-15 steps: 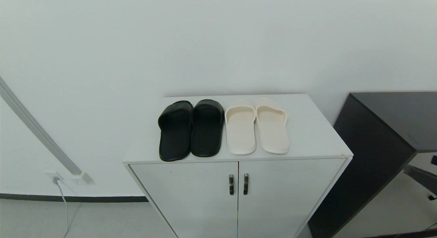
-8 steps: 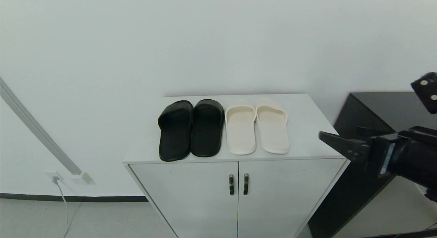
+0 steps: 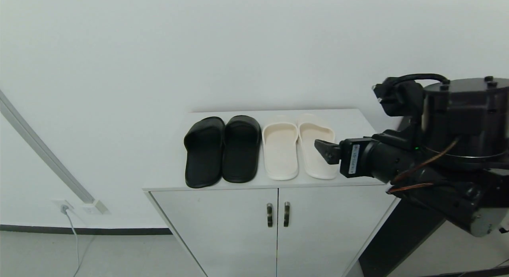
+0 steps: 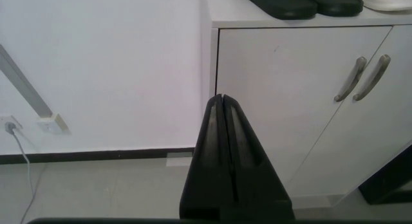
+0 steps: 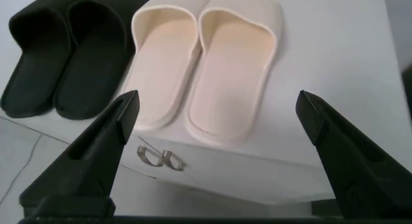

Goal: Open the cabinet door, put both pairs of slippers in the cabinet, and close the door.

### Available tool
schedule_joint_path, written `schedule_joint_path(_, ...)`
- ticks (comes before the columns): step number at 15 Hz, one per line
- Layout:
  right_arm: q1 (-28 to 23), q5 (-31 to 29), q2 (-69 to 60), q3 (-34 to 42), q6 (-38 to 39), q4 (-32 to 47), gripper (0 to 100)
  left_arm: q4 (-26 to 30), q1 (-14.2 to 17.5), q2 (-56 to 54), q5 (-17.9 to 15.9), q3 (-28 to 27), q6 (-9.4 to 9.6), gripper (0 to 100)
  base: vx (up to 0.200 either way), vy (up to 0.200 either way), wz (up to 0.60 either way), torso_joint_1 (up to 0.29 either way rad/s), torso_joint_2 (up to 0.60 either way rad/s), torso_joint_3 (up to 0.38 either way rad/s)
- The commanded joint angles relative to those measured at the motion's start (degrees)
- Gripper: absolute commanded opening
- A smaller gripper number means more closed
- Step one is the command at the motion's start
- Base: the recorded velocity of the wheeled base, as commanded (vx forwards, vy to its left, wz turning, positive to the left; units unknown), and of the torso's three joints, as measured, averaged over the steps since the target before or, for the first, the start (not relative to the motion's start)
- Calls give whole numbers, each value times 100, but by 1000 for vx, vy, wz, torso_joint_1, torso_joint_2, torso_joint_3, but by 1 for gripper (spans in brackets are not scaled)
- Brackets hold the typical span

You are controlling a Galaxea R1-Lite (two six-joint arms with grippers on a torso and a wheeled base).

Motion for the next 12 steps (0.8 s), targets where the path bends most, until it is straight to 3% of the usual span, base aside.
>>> schedule_joint_path(1, 17, -203, 684, -482, 1, -1, 100, -1, 1, 0, -2, 0, -1, 0, 0, 0, 0, 0, 0, 0)
schedule_joint_path(8, 26, -783, 2082, -1476, 10, -423, 100, -1, 1, 0, -2, 0, -1, 0, 0, 0, 0, 0, 0, 0)
schedule_joint_path(12, -62, -792, 2424, -1827, -25, -546, 100, -1, 1, 0, -2, 0, -1, 0, 0, 0, 0, 0, 0, 0)
